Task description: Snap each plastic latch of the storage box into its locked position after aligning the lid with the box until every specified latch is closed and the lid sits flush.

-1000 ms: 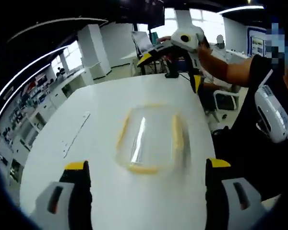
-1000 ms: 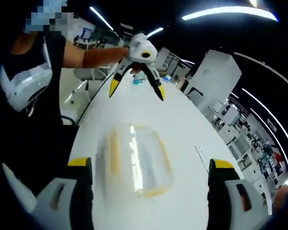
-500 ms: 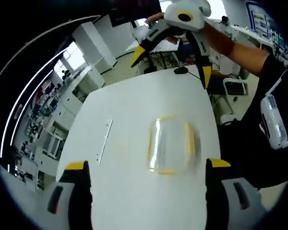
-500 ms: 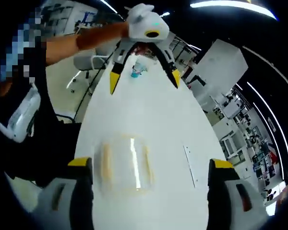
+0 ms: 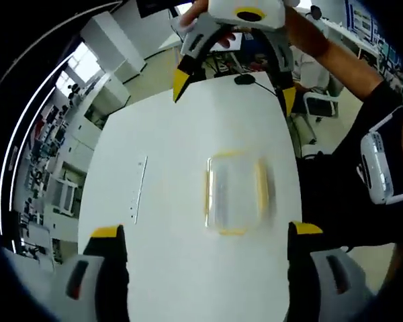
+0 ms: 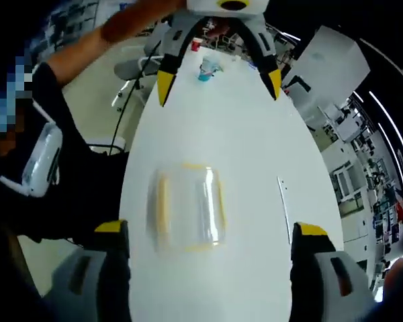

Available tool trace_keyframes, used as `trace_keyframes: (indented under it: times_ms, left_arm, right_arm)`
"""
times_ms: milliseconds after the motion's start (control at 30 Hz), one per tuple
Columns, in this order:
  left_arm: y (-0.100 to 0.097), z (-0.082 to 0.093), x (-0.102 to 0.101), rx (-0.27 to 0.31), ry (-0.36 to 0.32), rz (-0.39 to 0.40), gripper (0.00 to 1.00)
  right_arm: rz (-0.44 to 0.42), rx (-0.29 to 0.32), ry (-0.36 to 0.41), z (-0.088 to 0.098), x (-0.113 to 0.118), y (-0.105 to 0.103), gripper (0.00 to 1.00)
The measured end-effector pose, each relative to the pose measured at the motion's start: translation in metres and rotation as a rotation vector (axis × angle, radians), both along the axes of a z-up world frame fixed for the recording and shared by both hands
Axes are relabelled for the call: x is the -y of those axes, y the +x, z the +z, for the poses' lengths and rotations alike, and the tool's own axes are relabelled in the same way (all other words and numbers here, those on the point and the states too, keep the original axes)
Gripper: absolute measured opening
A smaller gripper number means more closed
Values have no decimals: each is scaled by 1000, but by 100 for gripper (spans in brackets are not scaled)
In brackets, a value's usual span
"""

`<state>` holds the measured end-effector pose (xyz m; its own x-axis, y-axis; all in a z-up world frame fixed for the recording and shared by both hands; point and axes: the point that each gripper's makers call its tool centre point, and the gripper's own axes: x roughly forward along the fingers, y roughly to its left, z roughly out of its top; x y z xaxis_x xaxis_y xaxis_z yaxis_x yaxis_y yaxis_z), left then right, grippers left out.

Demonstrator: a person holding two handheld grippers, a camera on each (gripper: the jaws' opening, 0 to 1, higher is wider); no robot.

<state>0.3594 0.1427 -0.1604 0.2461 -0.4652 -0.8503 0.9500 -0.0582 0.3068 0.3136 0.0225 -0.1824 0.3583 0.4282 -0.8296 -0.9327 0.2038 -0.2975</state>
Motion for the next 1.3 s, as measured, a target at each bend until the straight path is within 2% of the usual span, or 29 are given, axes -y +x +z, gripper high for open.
trace_keyframes:
  times_ms: [67,167,267,400,467,800,1133,1300]
  left_arm:
    - [0,-12,0,-5,32,-7,100]
    - [3,-18,1,-11,51,1,100]
    - [5,-20,1,-5,64,7,100]
    - [8,-21,3,-17,63,13,99]
    - [5,-26,4,-41,63,8,97]
    - [16,-48,12,-64,28,16,100]
    - [15,-57,19,-70,24,-3,99]
    - [16,-64,24,-76,30,-13,99]
  right_arm:
    - [5,-18,-16,-8,1,-1,100]
    - [0,-7,-12,-5,-1,9,100]
    - [3,-16,-18,-4,-2,9,100]
    - [0,-42,-40,-11,0,13,100]
    - [-1,-42,-47,-14,0,15,100]
    - [-6,-89,-46,-33,0,18,100]
    - [14,-66,-31,-43,-4,26,100]
    - [10,-83,-26,-51,-7,32,100]
